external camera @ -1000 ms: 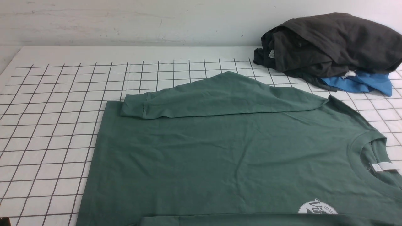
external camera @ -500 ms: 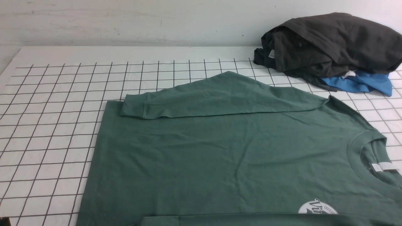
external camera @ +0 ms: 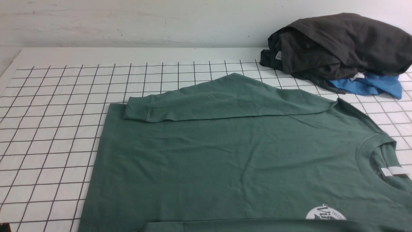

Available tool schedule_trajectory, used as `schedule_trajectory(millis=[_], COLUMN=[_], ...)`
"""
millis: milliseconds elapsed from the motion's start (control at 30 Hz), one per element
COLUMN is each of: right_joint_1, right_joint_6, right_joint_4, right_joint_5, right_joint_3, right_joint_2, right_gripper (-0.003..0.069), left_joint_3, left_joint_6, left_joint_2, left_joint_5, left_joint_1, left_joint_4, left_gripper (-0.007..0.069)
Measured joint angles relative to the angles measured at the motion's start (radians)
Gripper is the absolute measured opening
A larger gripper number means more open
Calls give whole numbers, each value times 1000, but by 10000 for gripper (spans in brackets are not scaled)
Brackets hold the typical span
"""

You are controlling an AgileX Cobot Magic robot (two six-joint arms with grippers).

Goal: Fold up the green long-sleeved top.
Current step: Use the left arm to clamp the cuff closest to it

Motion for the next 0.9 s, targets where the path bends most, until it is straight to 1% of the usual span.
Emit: schedule_trajectory(millis=[667, 767, 833, 867, 900], right_joint_1=[0, 0, 0, 0, 0], right_joint_6=[1, 21, 54, 71, 95], right_joint_4=[23, 44, 92, 115, 153], right_joint_5=[1, 1, 1, 2, 2], right_joint_3=[0, 0, -1, -1, -1], right_joint_2=[0, 0, 0, 0, 0], right_gripper=[-8, -8, -8, -8, -8], left_joint_3=[0, 0, 0, 0, 0], left_joint_6=[-12, -82, -174, -200, -252], left_joint_2=[0, 0, 0, 0, 0], left_joint_5=[-3, -17, -21, -22, -25], left_joint_1=[0, 0, 0, 0, 0], left_joint_4=[-12, -126, -286, -335, -438], left_gripper=[12, 12, 12, 12, 12])
